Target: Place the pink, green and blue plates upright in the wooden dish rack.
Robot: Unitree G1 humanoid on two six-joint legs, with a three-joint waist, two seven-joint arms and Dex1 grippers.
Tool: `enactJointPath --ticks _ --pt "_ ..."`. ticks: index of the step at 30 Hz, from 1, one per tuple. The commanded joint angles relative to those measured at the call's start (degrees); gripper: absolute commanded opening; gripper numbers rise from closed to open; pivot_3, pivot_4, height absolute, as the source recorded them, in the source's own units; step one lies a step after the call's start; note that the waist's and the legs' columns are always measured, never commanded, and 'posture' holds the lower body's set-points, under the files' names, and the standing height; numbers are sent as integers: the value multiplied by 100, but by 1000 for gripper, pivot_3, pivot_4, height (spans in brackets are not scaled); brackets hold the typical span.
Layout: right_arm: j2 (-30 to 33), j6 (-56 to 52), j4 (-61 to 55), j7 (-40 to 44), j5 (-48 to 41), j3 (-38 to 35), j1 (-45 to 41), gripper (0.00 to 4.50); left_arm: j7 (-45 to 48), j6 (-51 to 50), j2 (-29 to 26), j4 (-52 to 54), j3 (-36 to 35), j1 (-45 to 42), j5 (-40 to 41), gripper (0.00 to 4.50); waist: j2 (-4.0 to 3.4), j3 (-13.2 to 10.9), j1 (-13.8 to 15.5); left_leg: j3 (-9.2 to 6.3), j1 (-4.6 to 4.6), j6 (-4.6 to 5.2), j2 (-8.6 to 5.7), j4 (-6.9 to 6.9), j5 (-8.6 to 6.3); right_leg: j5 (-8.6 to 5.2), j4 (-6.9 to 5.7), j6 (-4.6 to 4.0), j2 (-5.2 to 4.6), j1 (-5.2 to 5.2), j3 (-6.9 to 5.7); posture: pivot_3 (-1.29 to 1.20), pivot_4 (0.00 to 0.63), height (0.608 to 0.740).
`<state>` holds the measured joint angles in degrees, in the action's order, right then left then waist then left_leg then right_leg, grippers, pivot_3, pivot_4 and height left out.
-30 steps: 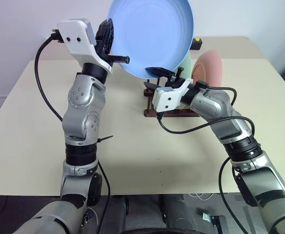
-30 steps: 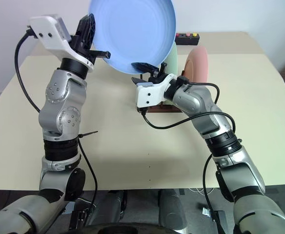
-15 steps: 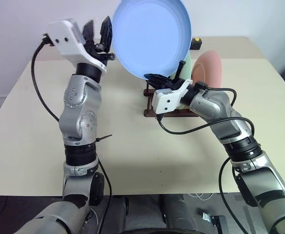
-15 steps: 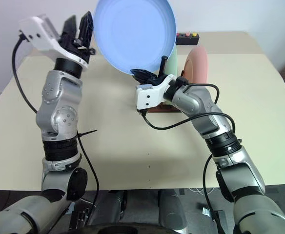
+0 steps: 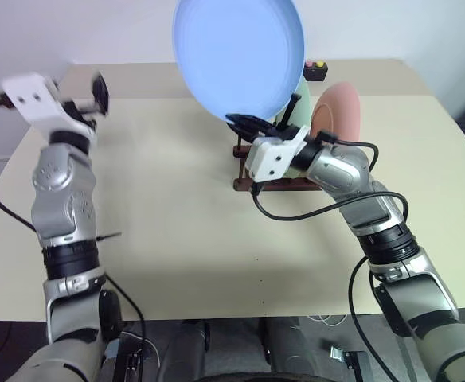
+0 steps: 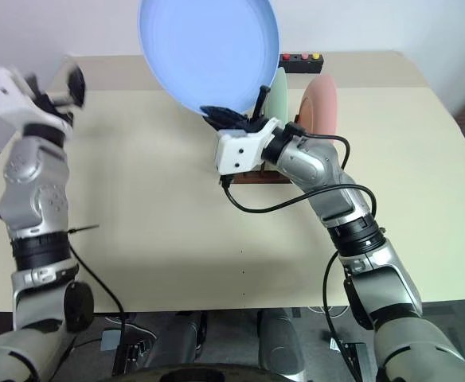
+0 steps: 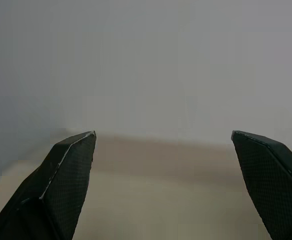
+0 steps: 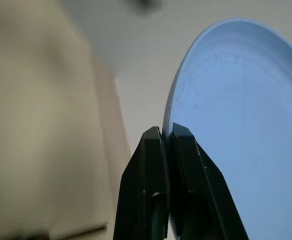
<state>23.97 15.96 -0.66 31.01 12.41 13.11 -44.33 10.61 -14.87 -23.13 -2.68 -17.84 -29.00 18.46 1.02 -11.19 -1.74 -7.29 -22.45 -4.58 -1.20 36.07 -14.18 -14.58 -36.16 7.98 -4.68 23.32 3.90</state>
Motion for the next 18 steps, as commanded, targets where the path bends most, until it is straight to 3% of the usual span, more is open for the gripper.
enactJointPath --ticks 1,4,13,18 --pt "-303 -597 -695 257 -1178 -339 -216 0 705 93 -141 328 557 373 -142 4457 3 -1 13 -1 -1 0 0 3 0 0 -1 0 0 0 0 0 150 740" --pt "-682 -1661 -1346 517 -2617 -520 -114 0 1259 47 -49 545 952 977 -12 4457 0 0 -27 -2 3 0 1 -2 0 1 -4 -2 1 -1 0 0 150 740" --pt "-1127 -3704 -2035 265 -4834 -1087 288 0 2955 115 -349 1491 1672 1909 373 4457 -6 0 -69 -7 4 2 3 -5 -1 2 -8 -8 1 0 -1 0 150 740" --pt "-1423 -4529 -2174 -246 -5888 -1415 480 0 3252 21 -449 1655 1887 2067 323 4457 -9 -2 -71 -6 4 2 3 -7 -1 2 -8 -8 2 2 -2 0 150 740"
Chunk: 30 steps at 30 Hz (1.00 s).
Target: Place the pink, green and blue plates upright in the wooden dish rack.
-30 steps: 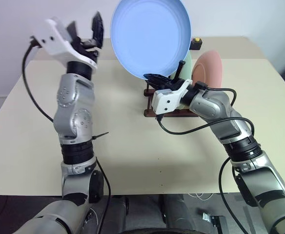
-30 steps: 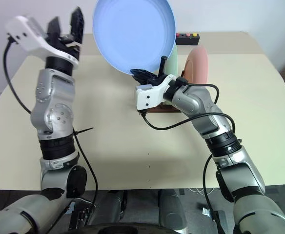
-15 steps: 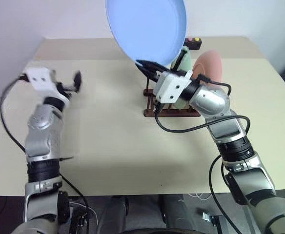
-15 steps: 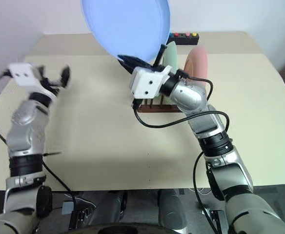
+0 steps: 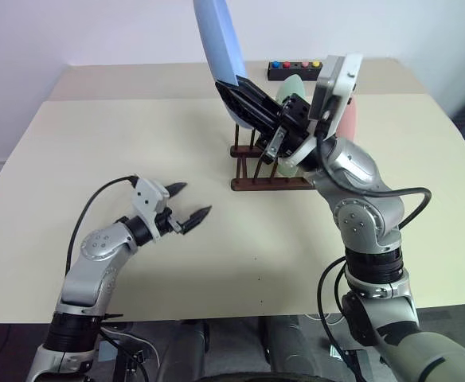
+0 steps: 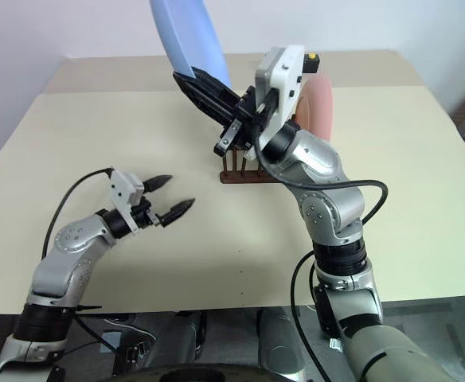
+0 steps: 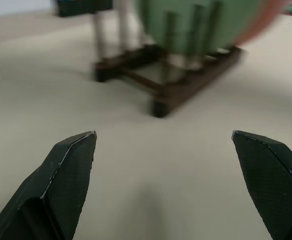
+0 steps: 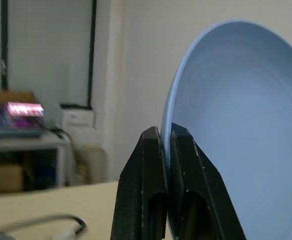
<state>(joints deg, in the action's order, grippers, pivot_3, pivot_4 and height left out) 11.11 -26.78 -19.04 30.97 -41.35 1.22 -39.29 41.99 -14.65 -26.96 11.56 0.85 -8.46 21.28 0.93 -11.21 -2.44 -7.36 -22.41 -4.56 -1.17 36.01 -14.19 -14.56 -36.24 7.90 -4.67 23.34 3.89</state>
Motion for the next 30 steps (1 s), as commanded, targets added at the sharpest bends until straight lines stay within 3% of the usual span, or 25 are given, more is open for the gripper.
enactJointPath --ticks 1,8,28,30 --pt "-204 -355 -288 -378 -640 -284 3 0 140 -19 -66 245 51 15 34 4457 0 0 -2 0 0 0 0 1 0 0 0 0 0 0 0 0 150 740" --pt "-434 -598 146 -924 -796 -512 195 0 141 -37 -6 255 123 -43 -43 4457 0 0 -1 1 0 1 0 0 0 0 0 0 1 0 0 0 150 740" --pt "-599 -1025 650 -1333 -1034 -836 303 0 97 -17 46 308 183 -16 -77 4457 -2 -1 -8 2 0 1 0 -1 -1 0 0 1 1 2 0 0 150 740" --pt "-621 -1046 649 -1348 -1063 -844 304 640 101 -6 42 316 168 -8 -69 4500 -2 -1 -9 2 0 1 0 -1 -1 0 0 1 1 2 0 0 150 740"
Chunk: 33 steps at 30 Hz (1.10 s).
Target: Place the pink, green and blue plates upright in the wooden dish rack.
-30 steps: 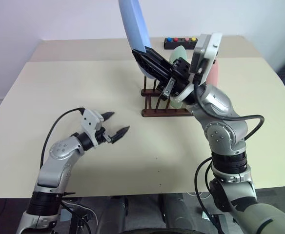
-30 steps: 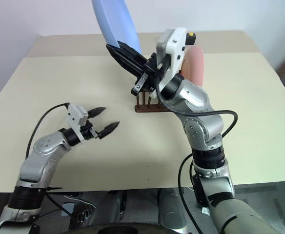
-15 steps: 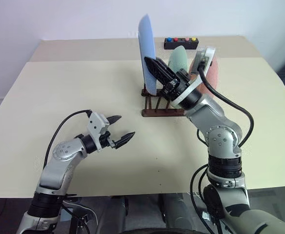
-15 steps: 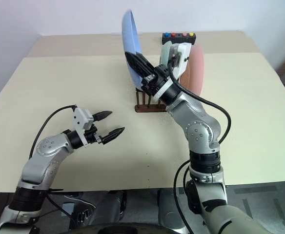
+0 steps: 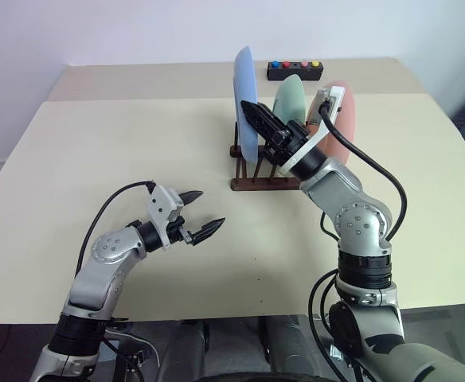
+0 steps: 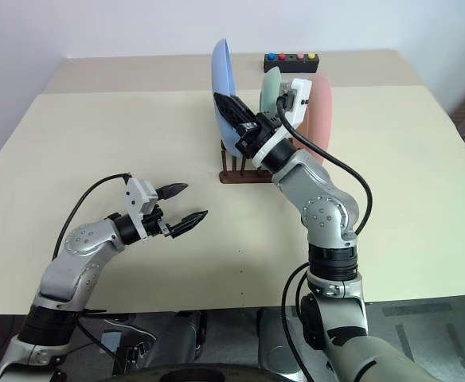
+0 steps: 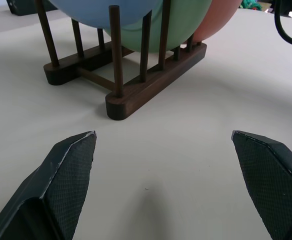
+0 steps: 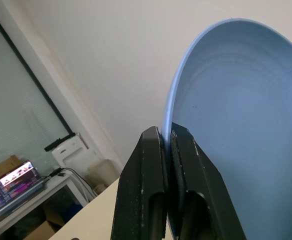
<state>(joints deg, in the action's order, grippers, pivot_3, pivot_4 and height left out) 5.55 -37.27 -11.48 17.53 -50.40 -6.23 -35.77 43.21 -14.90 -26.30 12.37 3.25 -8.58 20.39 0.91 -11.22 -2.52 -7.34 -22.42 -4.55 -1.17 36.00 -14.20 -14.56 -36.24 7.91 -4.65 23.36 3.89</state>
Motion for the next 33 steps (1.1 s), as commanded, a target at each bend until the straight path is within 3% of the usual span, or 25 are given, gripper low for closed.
enactJointPath --ticks 1,8,33 --pt "-71 -2 -109 -10 -165 -98 -46 973 -18 25 -27 238 -81 10 25 4500 0 0 0 0 0 0 0 0 0 0 0 0 0 0 0 0 150 740" --pt "-48 1 -149 -23 -117 -84 -43 4441 12 46 -29 238 -113 7 70 4500 0 0 0 0 0 0 0 0 0 0 0 0 0 0 0 0 150 740" --pt "682 505 -471 426 1296 428 -560 4482 -2 19 7 279 -59 35 71 4500 -1 0 1 1 0 0 0 -2 0 0 2 0 0 1 0 0 150 740"
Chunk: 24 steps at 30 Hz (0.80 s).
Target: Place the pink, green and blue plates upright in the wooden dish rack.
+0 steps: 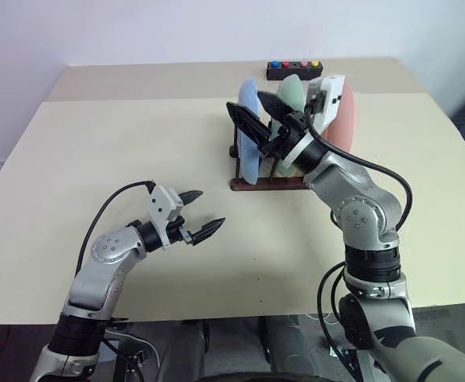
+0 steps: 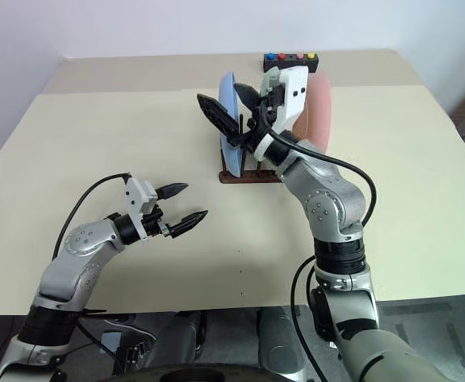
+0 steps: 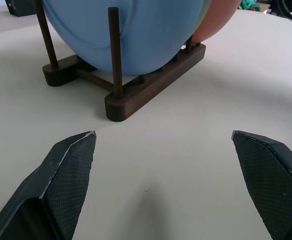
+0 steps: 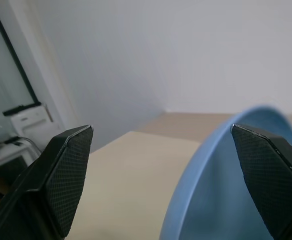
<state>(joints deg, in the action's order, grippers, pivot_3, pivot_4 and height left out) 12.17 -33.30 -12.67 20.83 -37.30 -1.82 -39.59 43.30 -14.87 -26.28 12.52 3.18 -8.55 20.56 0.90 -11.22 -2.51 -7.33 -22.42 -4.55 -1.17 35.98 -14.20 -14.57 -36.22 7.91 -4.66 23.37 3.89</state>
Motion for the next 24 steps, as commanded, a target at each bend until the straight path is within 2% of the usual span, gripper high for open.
enactJointPath --ticks 1,9,14,18,24 --pt "23 79 -383 109 -53 -39 -181 4482 -16 6 8 282 -44 40 55 4500 0 0 0 0 0 0 0 0 0 0 0 0 0 0 0 0 150 740" --pt "125 304 -545 191 228 -73 -155 4482 36 -19 -11 261 -41 23 73 4500 0 0 1 0 0 0 0 0 0 0 1 0 0 0 0 0 150 740" --pt "912 794 -1048 846 558 -216 56 4482 -56 104 42 165 -83 -23 -8 4500 -1 -1 26 0 -4 0 0 0 0 0 7 0 -2 -1 0 0 150 740" --pt "1615 1118 -1314 1292 623 -623 654 4482 -147 215 84 62 -115 -52 -92 4500 1 1 33 0 -3 3 0 0 -2 -1 10 1 -1 -4 -1 0 150 740" --pt "2668 1327 -1506 2229 324 -2065 2614 4482 -182 407 141 -208 -126 -100 -185 4500 1 0 149 7 -3 6 -1 5 -4 -2 17 2 -3 -10 1 0 150 740"
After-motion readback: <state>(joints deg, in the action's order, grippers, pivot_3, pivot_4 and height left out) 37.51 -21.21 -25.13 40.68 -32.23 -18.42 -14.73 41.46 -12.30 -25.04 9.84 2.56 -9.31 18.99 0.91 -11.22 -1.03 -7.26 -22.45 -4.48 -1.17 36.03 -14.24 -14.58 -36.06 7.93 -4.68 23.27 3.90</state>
